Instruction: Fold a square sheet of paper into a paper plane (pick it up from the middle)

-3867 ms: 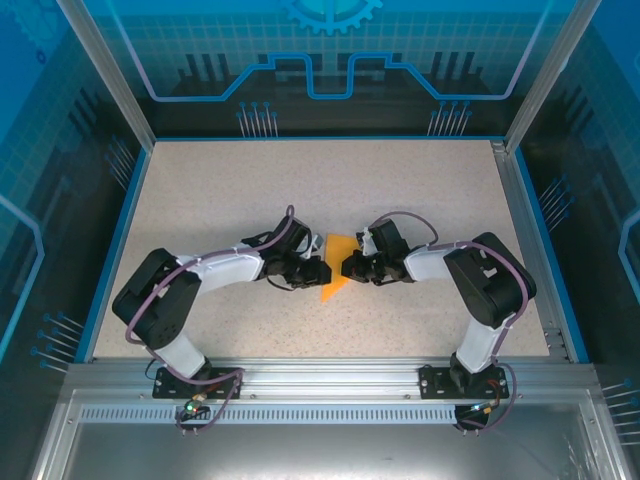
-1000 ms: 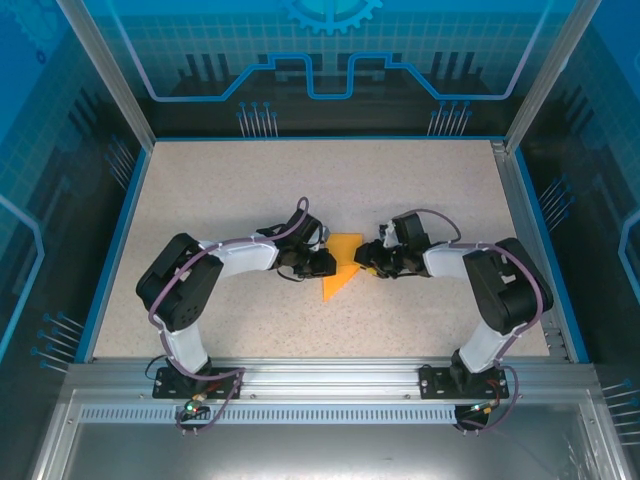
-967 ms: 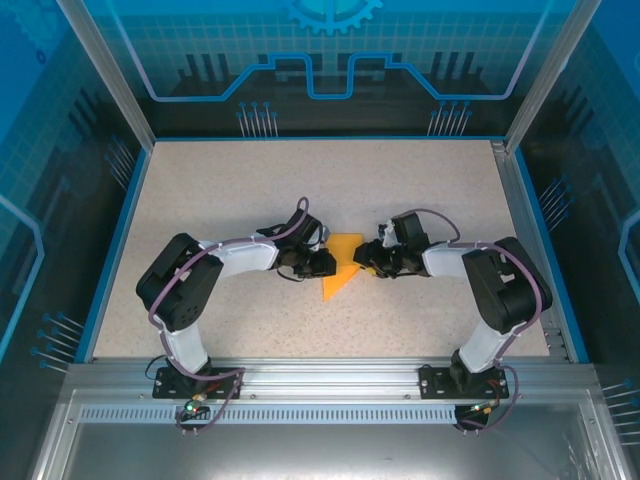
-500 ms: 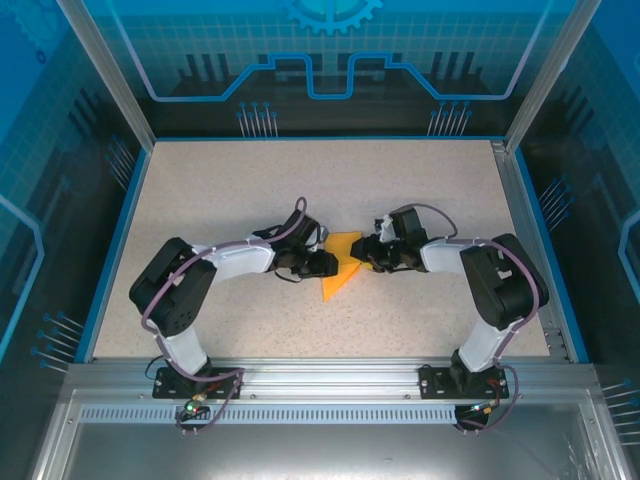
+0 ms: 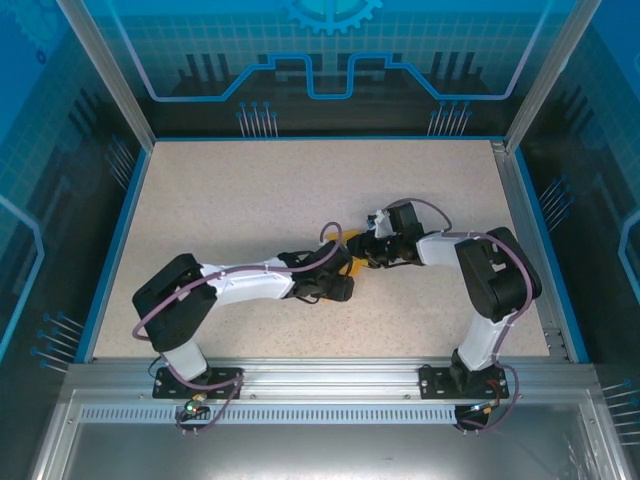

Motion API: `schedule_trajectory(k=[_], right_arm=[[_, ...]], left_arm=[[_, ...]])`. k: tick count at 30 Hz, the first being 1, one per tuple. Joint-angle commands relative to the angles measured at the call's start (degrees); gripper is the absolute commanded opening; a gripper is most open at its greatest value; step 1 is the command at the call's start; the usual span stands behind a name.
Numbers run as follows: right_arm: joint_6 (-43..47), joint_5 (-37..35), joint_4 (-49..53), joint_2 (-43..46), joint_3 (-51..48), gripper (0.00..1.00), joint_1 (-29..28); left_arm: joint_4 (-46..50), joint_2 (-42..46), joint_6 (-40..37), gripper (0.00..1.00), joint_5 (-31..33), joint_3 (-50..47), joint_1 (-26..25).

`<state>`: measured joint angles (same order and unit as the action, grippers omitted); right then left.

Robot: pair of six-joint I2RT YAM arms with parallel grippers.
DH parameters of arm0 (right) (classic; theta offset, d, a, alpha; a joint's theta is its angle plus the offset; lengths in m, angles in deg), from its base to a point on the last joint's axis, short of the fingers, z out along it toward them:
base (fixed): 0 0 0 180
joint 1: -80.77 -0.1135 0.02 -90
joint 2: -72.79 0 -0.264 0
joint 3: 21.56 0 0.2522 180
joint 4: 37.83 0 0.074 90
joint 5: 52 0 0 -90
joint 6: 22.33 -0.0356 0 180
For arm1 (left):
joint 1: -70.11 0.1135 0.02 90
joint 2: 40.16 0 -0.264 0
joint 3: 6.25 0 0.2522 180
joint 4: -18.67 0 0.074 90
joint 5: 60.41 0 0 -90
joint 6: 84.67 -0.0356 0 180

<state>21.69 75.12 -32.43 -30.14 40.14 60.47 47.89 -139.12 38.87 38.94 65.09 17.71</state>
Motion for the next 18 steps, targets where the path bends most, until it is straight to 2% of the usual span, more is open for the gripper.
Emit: schedule_trajectory(k=[1,6,18], right_arm=[[1.9,3.4,2.2,-1.2,1.7,0.41,0.8],[1.9,4.0,2.2,-0.5,1.7,0.39,0.9],[1.2,4.2,2.3,1.1,1.5,0.34,0.9]], left_arm=[[3.4,-2.2,1.0,0.54,8.5,2.4,-1.7],[4.4,-4.4,0.9,0.54,11.9,3.8,-3.0],[5.1,-6.7,0.3,0.54,15.8,5.0,-4.0]])
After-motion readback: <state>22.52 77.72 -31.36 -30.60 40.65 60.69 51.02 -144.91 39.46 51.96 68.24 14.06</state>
